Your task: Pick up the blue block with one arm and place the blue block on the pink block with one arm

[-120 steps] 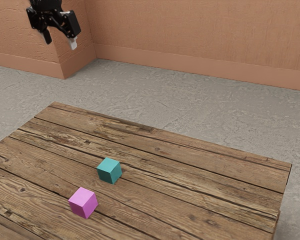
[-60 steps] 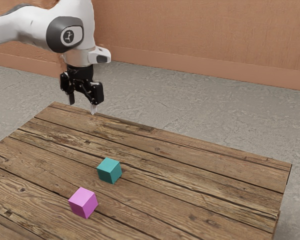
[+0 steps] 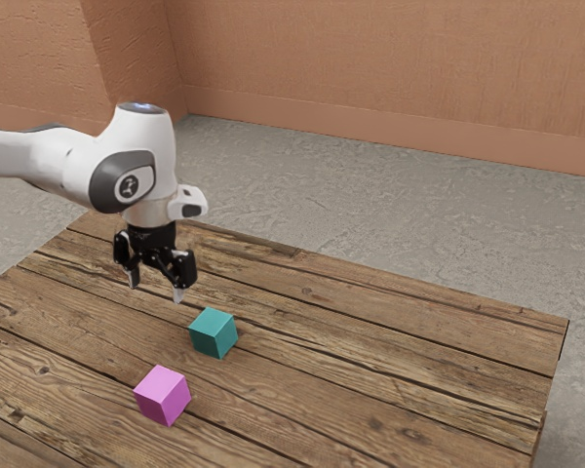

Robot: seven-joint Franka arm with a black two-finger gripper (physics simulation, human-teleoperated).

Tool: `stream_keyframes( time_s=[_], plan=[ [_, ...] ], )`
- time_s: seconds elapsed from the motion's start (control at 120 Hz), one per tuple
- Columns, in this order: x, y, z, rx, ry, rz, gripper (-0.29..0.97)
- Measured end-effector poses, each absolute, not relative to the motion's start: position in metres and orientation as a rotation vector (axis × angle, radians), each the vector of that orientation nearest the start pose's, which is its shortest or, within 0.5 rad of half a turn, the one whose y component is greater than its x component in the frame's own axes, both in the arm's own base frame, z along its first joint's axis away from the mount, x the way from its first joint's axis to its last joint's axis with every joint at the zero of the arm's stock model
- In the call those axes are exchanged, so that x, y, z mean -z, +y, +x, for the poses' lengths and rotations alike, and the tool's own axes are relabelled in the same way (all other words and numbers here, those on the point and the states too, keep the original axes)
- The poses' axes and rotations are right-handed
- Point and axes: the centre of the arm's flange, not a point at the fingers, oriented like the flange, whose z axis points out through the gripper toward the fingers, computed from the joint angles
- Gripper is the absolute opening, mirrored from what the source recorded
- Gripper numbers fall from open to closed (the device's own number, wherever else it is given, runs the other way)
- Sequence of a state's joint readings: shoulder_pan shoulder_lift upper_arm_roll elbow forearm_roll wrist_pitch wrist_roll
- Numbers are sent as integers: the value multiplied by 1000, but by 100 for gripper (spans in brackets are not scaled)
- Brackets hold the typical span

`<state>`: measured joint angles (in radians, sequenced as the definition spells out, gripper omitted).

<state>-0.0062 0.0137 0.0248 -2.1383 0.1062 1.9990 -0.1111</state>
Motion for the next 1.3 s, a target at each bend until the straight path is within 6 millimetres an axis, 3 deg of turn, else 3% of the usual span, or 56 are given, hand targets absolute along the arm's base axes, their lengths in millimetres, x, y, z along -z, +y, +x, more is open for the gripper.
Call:
stream_keyframes(
  time_s=[0.258,0.458,0.633,1.2,1.3],
  plan=[
    [-345,21,530,-195,-178,-3035,68],
    [-337,-1,547,-147,-148,-3044,68],
    [-314,-8,568,-163,-143,-3045,68],
    [-269,-29,583,-208,-118,-3054,68],
    [-260,-30,583,-226,-132,-3058,58]
  ],
)
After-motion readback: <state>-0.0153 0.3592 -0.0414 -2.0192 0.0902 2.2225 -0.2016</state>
